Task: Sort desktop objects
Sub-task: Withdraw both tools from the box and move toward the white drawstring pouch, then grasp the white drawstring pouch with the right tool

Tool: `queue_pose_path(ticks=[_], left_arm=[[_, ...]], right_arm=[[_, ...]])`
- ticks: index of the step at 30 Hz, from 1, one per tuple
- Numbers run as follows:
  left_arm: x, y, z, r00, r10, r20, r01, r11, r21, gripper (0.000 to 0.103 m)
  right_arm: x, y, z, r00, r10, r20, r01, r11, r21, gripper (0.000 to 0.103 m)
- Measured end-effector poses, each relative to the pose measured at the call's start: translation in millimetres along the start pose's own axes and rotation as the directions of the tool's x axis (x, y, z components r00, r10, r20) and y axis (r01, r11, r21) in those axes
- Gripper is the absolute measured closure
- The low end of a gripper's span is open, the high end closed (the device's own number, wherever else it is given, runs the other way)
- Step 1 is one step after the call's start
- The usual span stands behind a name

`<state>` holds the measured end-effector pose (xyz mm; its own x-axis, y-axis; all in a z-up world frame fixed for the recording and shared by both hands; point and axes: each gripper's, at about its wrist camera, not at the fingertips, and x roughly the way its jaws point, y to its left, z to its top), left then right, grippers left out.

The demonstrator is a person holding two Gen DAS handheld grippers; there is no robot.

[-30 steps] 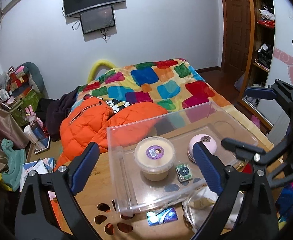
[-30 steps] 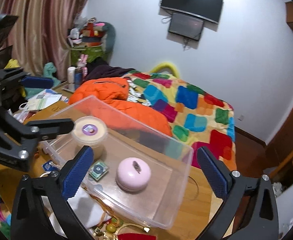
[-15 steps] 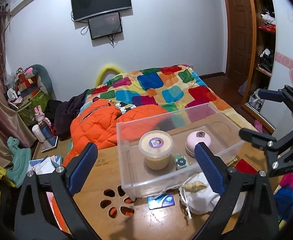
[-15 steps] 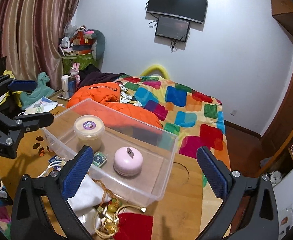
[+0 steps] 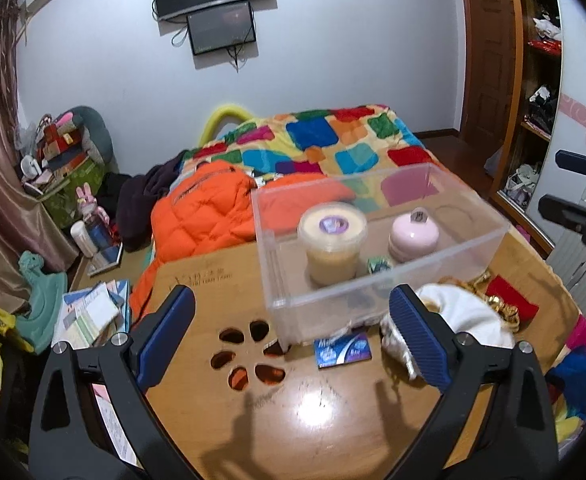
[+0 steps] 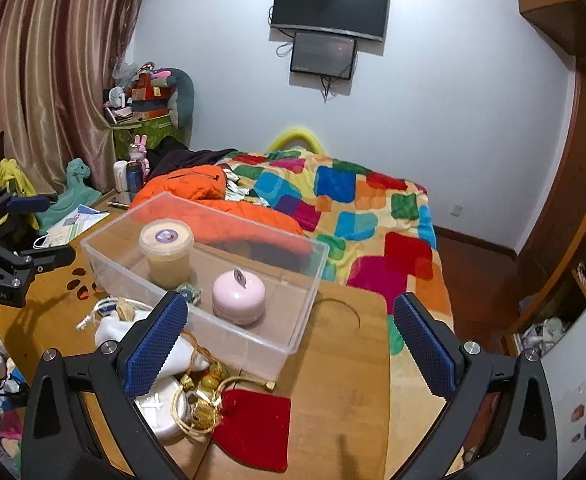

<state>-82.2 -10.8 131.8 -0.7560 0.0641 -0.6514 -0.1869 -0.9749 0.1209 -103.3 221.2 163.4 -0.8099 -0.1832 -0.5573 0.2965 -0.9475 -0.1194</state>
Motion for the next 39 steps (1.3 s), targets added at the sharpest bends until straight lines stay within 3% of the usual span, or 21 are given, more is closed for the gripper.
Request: queue_pose_path(ticks=[11, 19, 21, 23, 29, 39], left_arm=[[21.9, -0.4, -31.2, 0.997, -0.015, -0.077, 0.013, 0.999, -0.032, 0.004], [14.0, -14.3, -20.1, 0.988, -0.151, -0.031, 0.148, 0.986, -0.082, 0.004], [13.2, -21.6, -15.1, 0.982, -0.187, -0.024, 0.184, 0.979, -0.083, 0.009], [16.6, -30.3, -11.2, 0.975, -0.218, -0.037, 0.215, 0.974, -0.07, 0.03], [32.6, -45.7, -8.1, 0.956, -0.284, -0.076, 0.279, 0.957, -0.078, 0.047], [50.3, -42.3, -9.6, 0.931, -0.348, -0.106, 0.332, 0.932, -0.146, 0.054]], right_arm=[[10.8, 8.8, -31.2, 0.998, 0.036, -0.052, -0.036, 0.999, 0.008, 0.0], [11.7, 22.9, -33.9, 0.989, 0.146, -0.026, -0.146, 0.989, -0.007, 0.001], [12.9, 27.4, -33.5, 0.985, 0.169, -0.028, -0.169, 0.985, -0.017, 0.001], [14.7, 30.9, -36.0, 0.981, 0.193, -0.034, -0.194, 0.981, -0.026, 0.002], [17.7, 39.3, -44.5, 0.966, 0.253, -0.056, -0.255, 0.966, -0.04, 0.004], [24.4, 52.3, -45.9, 0.945, 0.315, -0.089, -0.322, 0.944, -0.071, 0.008]])
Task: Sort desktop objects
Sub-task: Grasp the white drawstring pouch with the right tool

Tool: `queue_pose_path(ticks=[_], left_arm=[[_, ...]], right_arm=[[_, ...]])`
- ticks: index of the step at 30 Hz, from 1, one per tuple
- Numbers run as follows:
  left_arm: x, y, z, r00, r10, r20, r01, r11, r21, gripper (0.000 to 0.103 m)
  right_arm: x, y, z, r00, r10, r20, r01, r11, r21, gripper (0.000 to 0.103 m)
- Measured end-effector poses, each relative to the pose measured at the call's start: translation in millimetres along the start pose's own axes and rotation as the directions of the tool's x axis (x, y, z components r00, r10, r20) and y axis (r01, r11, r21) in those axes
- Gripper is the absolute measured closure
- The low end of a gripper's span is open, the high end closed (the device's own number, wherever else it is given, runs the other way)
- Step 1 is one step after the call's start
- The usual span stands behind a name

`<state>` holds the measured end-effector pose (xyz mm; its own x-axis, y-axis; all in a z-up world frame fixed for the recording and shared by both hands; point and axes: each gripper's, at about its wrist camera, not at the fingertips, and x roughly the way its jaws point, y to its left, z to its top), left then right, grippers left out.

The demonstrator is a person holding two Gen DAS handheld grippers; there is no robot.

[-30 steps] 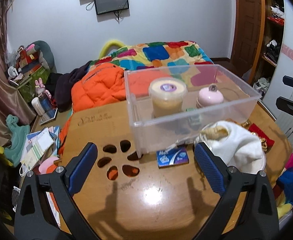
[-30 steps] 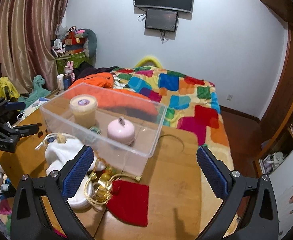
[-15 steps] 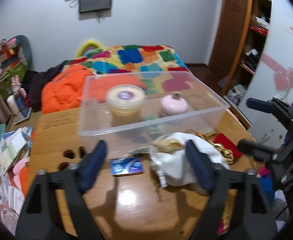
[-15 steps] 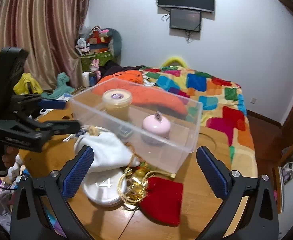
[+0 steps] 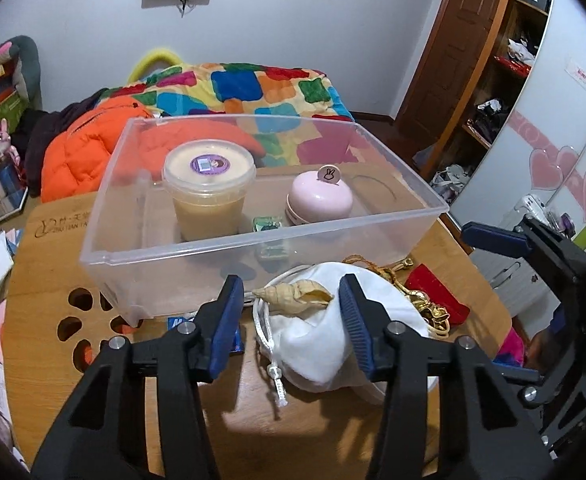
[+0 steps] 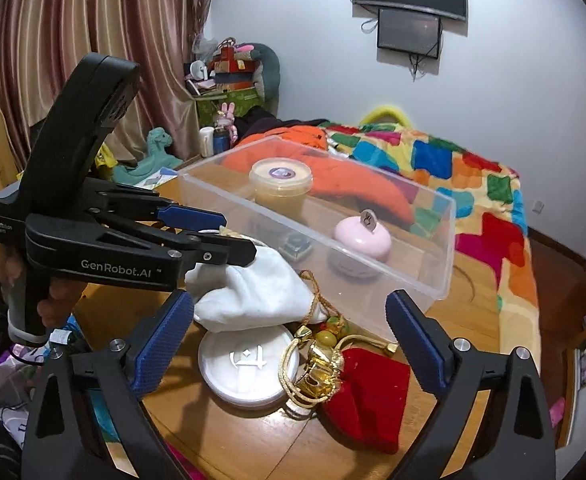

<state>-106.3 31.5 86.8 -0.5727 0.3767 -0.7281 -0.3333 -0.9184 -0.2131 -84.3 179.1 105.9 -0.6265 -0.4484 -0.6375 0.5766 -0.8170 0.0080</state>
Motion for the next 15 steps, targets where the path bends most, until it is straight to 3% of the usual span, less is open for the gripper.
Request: queue_pose_path(ticks=[15], left_arm=[[5.1, -4.2, 3.5, 1.0, -0.024, -0.02, 0.024, 0.999, 0.044, 0.054]], right_arm=[[24.7, 15.9, 0.7, 0.992, 0.092, -0.083, -0.102, 0.988, -0.118, 0.011]])
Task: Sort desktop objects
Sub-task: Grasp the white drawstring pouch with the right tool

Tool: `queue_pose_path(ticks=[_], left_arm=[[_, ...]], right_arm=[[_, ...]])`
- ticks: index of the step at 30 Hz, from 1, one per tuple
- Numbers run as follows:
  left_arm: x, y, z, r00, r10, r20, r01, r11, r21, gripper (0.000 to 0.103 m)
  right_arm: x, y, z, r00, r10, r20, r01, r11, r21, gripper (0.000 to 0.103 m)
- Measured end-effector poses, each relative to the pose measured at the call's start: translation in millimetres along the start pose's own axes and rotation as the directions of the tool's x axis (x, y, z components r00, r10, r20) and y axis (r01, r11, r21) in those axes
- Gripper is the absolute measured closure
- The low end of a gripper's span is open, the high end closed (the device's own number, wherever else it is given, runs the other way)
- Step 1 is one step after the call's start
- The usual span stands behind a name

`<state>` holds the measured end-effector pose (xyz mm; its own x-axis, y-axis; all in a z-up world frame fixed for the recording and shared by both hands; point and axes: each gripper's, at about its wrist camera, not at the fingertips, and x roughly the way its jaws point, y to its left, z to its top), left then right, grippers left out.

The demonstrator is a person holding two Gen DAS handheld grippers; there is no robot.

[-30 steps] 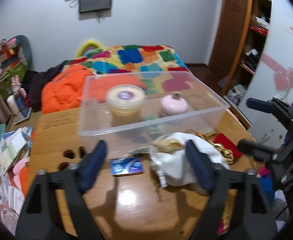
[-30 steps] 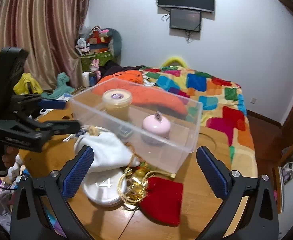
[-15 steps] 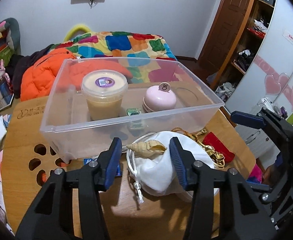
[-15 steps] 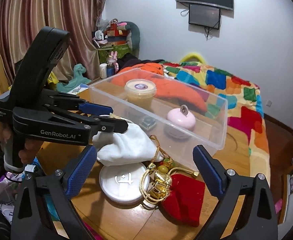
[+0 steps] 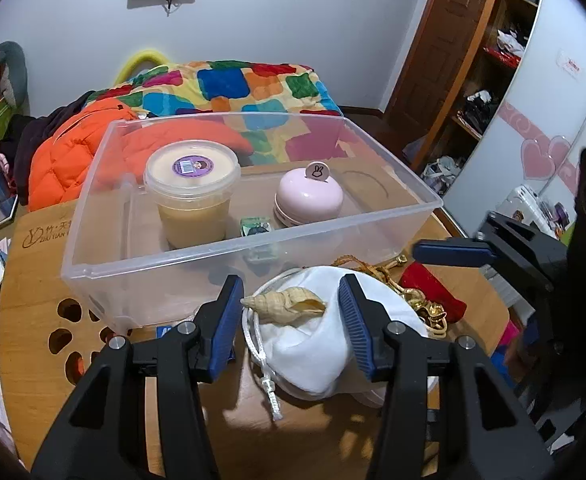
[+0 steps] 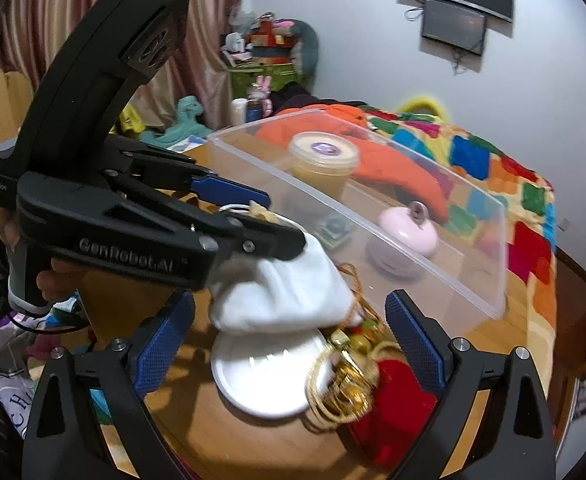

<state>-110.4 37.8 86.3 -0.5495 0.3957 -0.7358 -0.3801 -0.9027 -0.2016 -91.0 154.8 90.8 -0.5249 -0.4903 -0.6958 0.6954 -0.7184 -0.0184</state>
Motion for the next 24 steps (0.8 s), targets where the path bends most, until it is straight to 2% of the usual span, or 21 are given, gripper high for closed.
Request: queue_pose_path(ticks=[2, 4, 13, 17, 24], left_arm=[[-0.5, 0.0, -0.6, 1.0, 0.0, -0.003, 0.0, 1.0, 0.005, 0.059], [-2.2, 1.2, -0.7, 1.0, -0.011, -0.001, 0.011, 1.0, 0.005, 0.061], [-4.8, 11.0, -4.2, 0.999, -0.05, 0.014, 0.051, 0.998, -0.038, 0.062], [-11.2, 13.8, -5.7, 0.998, -0.053, 0.033, 0.055, 0.997, -0.05, 0.063], [-24.5, 18.6, -3.8, 0.996, -0.061, 0.071, 0.066, 0.995, -0.071, 0.066]], right_arm=[[4.4, -0.1, 2.9, 0.999, 0.043, -0.004, -0.043, 0.999, -0.007, 0.023], [11.4, 0.1, 6.1, 0.998, 0.064, -0.02, -0.065, 0.998, -0.017, 0.03], [32.6, 0.0, 10.9, 0.994, 0.081, -0.075, -0.084, 0.996, -0.039, 0.032], [34.0, 1.6, 9.9, 0.994, 0.071, -0.079, -0.075, 0.996, -0.045, 0.049], [27.9, -3.5, 11.6, 0.995, 0.072, -0.066, -0.071, 0.997, 0.008, 0.066]])
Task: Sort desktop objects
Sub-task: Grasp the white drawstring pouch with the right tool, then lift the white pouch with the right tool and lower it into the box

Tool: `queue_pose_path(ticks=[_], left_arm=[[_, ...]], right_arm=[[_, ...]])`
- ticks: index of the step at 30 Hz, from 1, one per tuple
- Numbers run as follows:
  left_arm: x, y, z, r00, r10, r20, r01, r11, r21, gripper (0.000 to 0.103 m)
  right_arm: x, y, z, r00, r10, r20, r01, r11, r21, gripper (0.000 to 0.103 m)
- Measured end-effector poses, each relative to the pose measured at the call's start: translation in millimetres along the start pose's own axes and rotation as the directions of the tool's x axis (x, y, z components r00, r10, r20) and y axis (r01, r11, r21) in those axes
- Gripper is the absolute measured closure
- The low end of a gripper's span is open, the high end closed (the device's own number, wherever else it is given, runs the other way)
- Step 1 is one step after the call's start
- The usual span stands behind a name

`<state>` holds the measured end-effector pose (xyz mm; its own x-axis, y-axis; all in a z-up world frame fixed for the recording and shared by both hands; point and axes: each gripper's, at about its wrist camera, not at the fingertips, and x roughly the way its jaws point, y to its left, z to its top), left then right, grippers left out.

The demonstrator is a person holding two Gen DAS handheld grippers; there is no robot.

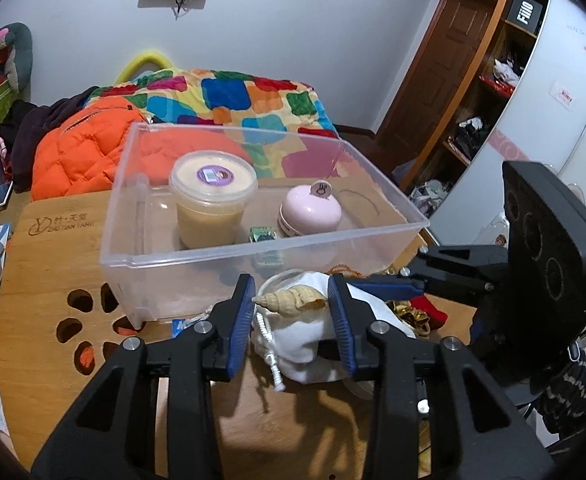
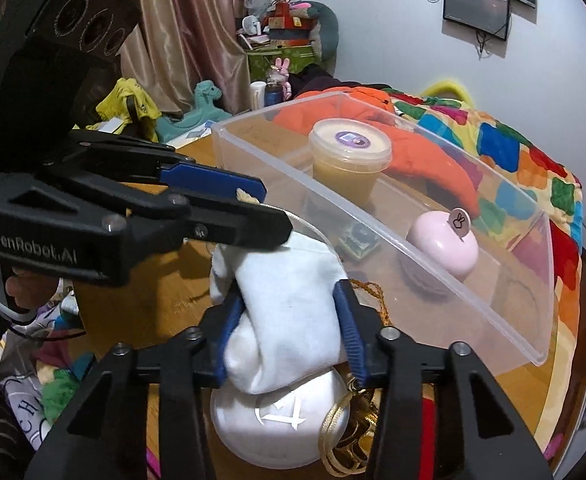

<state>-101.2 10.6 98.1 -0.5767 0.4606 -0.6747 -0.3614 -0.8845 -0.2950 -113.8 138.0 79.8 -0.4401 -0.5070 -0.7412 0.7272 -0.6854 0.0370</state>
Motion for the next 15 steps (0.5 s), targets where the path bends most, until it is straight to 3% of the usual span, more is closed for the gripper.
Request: queue_pose_path(ticks=[15], left_arm=[[-37.2, -0.2, 5.7, 0.995, 0.055, 0.082, -0.056, 0.998, 0.012, 0.066]], right_arm=[[-30.8, 4.9, 8.7, 0.997, -0.031, 0.068, 0.028, 0.998, 0.051, 0.07]])
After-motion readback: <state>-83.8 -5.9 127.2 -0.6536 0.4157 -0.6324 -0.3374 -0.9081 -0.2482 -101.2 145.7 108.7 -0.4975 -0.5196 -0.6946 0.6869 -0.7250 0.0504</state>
